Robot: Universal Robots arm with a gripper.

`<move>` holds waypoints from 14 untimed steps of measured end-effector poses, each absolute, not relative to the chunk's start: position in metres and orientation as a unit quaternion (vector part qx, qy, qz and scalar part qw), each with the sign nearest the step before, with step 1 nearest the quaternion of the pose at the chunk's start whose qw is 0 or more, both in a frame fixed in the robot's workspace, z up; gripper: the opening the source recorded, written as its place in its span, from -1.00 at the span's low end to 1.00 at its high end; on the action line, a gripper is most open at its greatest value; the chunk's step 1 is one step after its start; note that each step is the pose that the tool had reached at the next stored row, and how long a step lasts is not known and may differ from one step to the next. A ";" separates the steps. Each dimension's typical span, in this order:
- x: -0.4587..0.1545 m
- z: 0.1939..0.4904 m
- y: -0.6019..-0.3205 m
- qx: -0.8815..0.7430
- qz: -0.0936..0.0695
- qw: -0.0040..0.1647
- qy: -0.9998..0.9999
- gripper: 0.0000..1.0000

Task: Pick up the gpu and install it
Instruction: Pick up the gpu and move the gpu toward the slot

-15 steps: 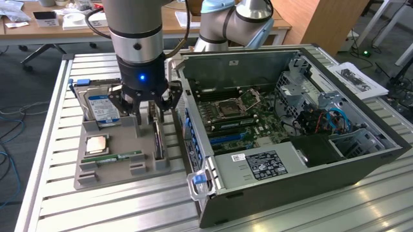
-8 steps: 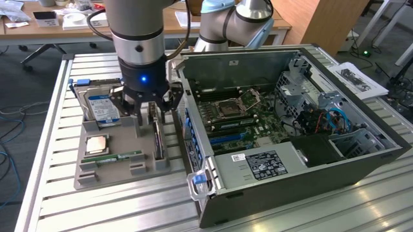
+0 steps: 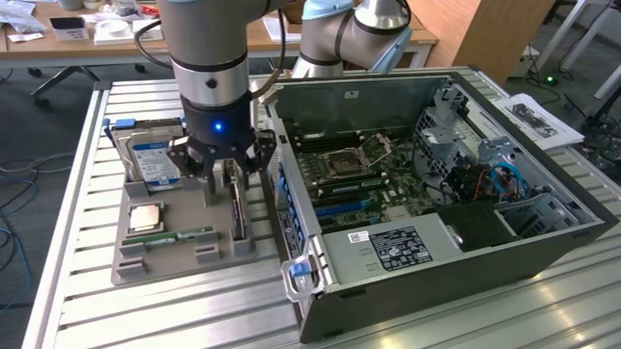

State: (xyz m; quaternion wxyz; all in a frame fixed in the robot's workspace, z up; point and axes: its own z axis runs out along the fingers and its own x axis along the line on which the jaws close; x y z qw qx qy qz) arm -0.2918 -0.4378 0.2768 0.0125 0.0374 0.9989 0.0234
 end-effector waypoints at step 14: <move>-0.291 0.260 -0.438 0.037 0.023 0.012 0.999 0.09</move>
